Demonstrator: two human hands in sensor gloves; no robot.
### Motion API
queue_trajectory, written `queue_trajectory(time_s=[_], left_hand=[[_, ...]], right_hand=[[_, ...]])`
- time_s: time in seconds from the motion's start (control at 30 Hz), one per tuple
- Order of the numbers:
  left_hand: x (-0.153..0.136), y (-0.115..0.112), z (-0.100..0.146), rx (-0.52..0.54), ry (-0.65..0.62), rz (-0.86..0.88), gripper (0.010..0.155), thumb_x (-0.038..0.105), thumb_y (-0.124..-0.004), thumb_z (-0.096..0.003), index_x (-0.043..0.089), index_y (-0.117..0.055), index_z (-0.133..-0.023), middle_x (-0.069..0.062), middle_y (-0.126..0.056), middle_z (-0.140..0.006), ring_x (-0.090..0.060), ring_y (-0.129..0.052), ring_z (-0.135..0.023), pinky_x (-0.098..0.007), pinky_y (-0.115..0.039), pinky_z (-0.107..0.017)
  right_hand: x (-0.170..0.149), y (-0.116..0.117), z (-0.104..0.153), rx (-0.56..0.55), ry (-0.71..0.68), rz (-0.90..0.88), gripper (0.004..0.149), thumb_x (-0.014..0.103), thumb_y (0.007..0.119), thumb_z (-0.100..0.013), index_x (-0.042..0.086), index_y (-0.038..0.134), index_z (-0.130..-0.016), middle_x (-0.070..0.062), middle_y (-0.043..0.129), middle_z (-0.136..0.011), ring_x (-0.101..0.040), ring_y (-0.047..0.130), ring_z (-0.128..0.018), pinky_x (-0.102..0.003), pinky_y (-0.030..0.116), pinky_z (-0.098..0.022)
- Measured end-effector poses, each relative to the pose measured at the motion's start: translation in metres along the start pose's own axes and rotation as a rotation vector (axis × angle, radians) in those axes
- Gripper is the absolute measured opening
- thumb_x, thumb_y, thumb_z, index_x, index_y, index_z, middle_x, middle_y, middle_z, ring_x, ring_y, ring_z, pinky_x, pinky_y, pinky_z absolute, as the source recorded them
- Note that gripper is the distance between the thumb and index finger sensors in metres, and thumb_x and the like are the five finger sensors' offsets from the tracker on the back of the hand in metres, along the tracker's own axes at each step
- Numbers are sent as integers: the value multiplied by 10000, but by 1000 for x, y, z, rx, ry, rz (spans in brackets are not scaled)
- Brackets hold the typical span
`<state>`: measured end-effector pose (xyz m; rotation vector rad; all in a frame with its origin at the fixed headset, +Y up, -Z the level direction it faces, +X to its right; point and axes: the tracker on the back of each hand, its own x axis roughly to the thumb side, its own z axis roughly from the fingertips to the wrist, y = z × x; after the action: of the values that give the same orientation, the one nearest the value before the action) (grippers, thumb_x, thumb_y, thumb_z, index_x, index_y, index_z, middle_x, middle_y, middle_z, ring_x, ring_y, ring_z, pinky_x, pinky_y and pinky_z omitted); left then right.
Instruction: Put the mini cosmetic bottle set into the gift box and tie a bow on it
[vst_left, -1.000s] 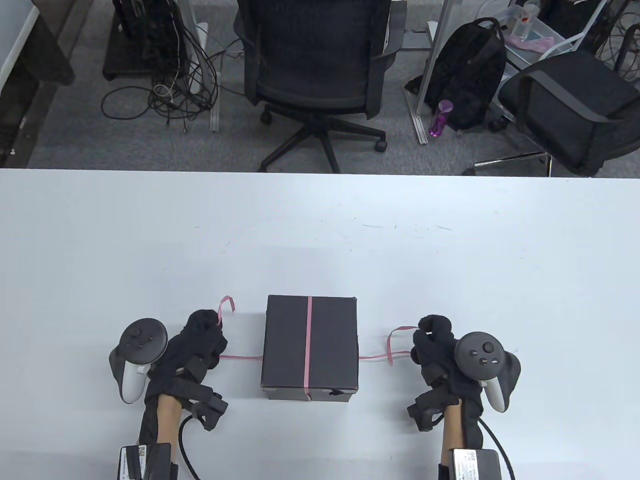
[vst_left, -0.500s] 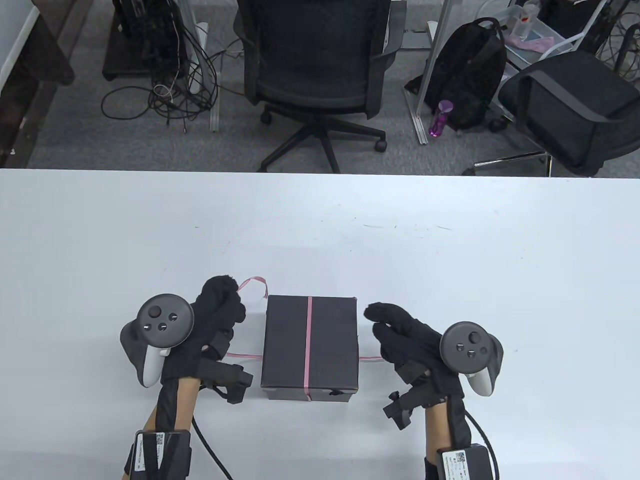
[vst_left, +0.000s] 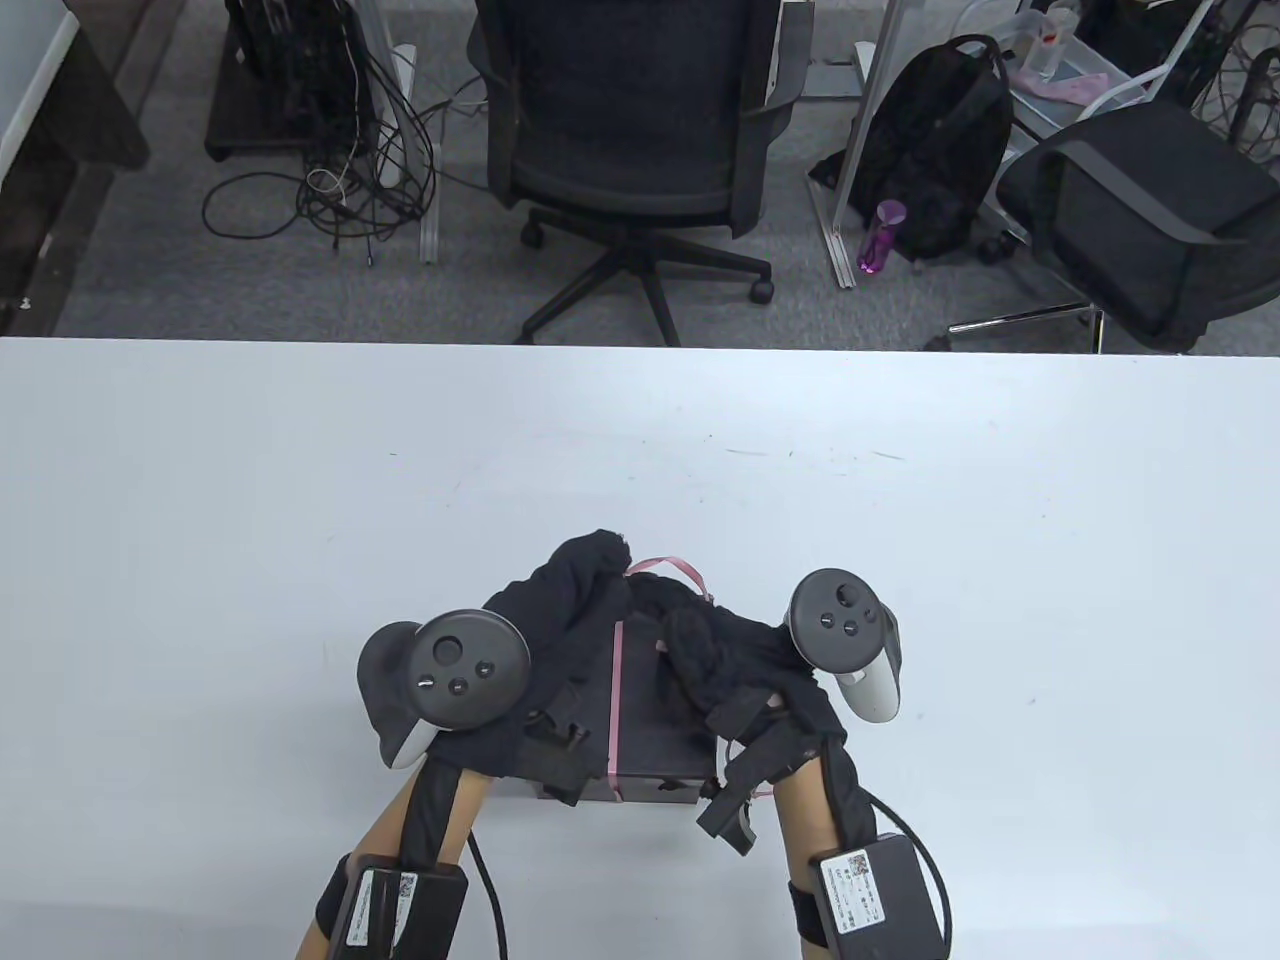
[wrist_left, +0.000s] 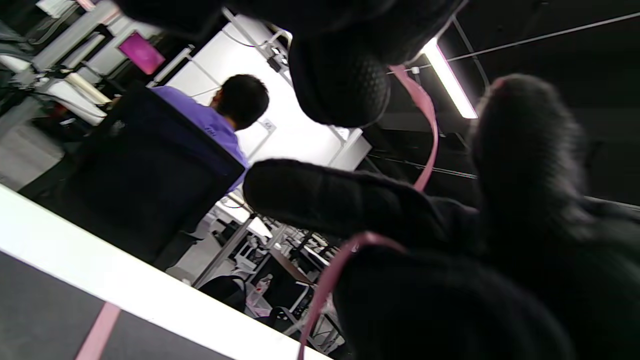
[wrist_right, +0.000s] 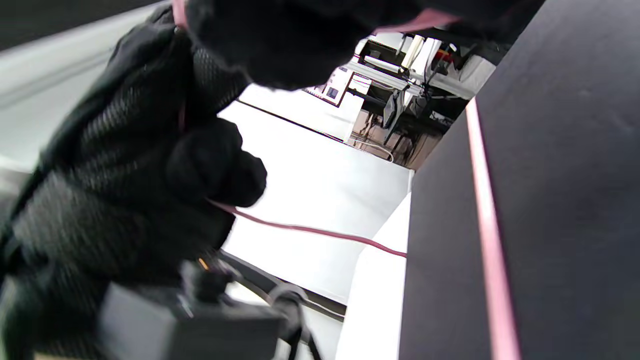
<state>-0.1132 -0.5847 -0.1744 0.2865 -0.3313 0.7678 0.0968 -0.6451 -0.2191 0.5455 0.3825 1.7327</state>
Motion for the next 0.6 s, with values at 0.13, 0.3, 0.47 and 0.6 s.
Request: queue_trajectory(time_s=[0.13, 0.3, 0.47, 0.6], left_hand=[[-1, -8, 5, 10, -33, 14, 449, 403, -758, -551, 221, -767, -962, 57, -969, -718, -32, -890, -154, -287, -899, -228], [-4, -17, 7, 14, -28, 27, 450, 415, -771, -543, 227, -781, -951, 64, -972, -719, -27, -898, -161, -286, -905, -240], [-6, -24, 9, 9, -32, 38, 456, 427, -764, -544, 233, -741, -956, 83, -953, -739, -20, -902, -177, -283, -906, -258], [-10, -26, 14, 1, -27, 107, 469, 432, -761, -548, 222, -709, -964, 71, -930, -764, -18, -912, -212, -290, -908, -288]], right_hand=[[-3, -5, 0, -67, -12, -126, 876, 606, 454, -508, -38, 534, -1096, 8, 898, -352, -18, 805, -101, -247, 823, -100], [0, -11, 4, -161, -21, -181, 625, 490, 659, -621, 49, 640, -1064, 36, 892, -339, -14, 805, -94, -248, 831, -108], [1, -9, 6, -234, -14, -202, 503, 432, 728, -606, 87, 761, -972, 55, 887, -324, -18, 806, -84, -251, 836, -111], [2, -10, 6, -299, -28, -209, 401, 343, 744, -602, 53, 838, -863, 49, 890, -314, -28, 808, -76, -260, 837, -109]])
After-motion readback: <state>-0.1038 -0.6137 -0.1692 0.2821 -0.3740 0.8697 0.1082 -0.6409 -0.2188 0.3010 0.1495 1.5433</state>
